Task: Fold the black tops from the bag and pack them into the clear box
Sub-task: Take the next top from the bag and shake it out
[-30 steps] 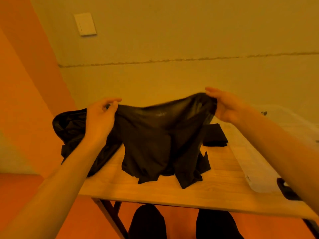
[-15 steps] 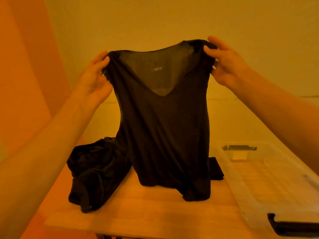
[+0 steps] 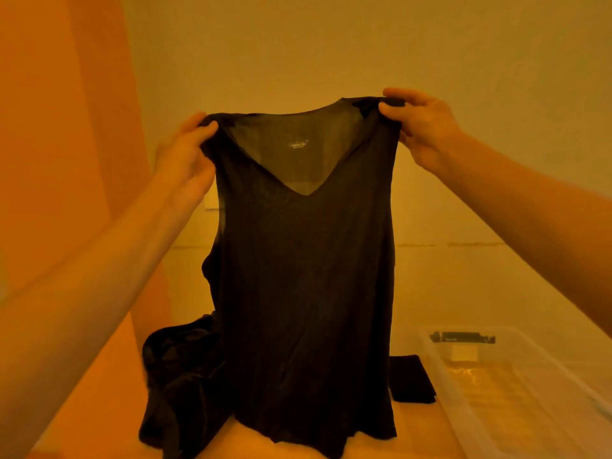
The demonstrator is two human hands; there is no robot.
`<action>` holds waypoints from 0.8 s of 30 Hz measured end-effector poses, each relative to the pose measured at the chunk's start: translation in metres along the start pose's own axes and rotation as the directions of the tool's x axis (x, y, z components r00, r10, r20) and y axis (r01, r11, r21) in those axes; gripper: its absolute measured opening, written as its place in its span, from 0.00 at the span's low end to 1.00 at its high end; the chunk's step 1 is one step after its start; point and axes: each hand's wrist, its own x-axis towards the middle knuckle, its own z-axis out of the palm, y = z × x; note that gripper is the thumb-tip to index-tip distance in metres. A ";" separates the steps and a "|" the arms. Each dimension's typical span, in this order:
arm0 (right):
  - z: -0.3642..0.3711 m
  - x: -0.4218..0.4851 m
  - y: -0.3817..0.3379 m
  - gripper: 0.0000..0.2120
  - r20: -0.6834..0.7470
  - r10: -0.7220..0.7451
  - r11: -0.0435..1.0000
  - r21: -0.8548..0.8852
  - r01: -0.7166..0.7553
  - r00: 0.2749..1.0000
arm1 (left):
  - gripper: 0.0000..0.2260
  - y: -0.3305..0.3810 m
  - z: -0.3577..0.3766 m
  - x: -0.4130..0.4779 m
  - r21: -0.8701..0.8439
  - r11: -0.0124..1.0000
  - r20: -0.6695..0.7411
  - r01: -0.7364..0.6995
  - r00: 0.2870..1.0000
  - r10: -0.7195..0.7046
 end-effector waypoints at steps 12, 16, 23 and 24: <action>0.007 0.015 -0.009 0.11 0.057 0.111 0.991 -0.083 -0.106 0.992 | 0.03 0.025 -0.008 -0.025 0.727 0.617 0.251 -0.300 0.954 0.167; 0.007 0.017 -0.007 0.02 0.063 0.061 0.969 -0.244 -0.044 0.996 | 0.13 0.037 -0.004 -0.022 0.594 0.774 0.343 -0.222 0.939 0.006; -0.005 0.021 0.001 0.08 0.176 -0.001 0.848 -0.521 0.094 0.984 | 0.15 0.058 -0.011 -0.024 0.785 0.519 0.526 -0.337 0.806 -0.272; -0.008 0.021 0.001 0.11 0.209 0.040 0.827 -0.555 0.085 0.977 | 0.16 0.060 -0.011 -0.025 0.800 0.489 0.522 -0.348 0.805 -0.281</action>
